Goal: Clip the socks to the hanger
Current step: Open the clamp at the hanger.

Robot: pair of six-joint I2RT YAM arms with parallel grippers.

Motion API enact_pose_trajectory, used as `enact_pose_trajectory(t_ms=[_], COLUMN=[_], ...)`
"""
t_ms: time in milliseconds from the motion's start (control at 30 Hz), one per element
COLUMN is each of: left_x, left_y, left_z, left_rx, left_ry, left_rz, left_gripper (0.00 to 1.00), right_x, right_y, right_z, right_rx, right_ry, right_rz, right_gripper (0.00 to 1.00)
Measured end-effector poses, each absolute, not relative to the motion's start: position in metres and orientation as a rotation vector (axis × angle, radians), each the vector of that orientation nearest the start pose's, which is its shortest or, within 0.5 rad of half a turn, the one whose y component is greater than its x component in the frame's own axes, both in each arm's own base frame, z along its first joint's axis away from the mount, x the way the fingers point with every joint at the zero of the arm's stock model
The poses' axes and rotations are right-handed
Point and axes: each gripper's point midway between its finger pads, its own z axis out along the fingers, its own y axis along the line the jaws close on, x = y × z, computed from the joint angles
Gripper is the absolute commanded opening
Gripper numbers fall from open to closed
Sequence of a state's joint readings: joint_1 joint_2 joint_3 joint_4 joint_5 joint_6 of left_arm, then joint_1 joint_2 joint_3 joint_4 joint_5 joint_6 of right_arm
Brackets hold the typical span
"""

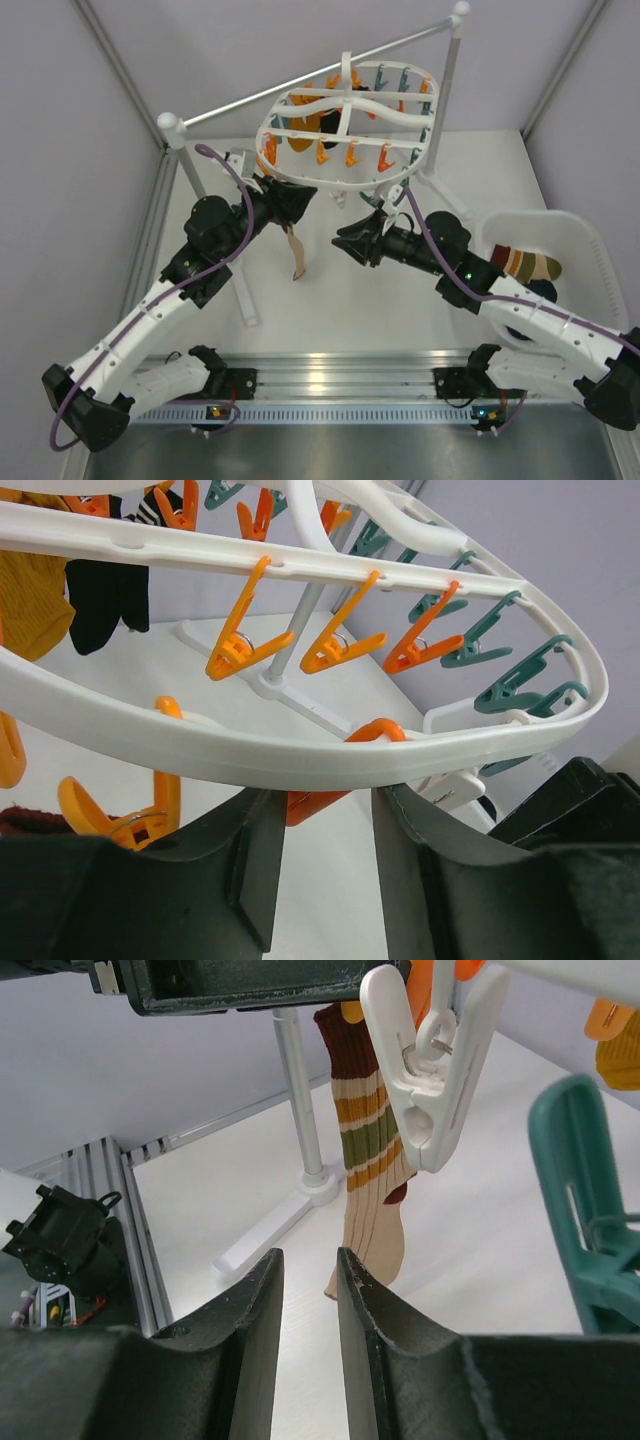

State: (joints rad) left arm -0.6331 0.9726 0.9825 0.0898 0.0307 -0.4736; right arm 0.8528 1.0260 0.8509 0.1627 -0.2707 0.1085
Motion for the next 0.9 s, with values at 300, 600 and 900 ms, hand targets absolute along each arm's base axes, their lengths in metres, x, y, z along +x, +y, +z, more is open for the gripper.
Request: enact_pose_trajectory(t_ms=[300,600,900], left_x=[0.279,0.274,0.263], left_y=[-0.239,-0.243,-0.246], left_z=[0.389,0.385,0.371], left_rx=[0.137,0.139,0.223], left_ry=[1.525,1.552,1.569], left_rz=[-0.952,-0.988,-1.049], left_gripper=[0.27,0.02,0.0], right_x=[0.211,0.218,0.218], right_y=[0.322,0.327,0.339], right_z=[0.313,0.313,0.336], right_rx=[-0.809,-0.788,-0.757], right_ry=[1.44,1.432,1.367], right_rz=[0.96,0.956,1.036], right_gripper=[0.32,0.33,0.4])
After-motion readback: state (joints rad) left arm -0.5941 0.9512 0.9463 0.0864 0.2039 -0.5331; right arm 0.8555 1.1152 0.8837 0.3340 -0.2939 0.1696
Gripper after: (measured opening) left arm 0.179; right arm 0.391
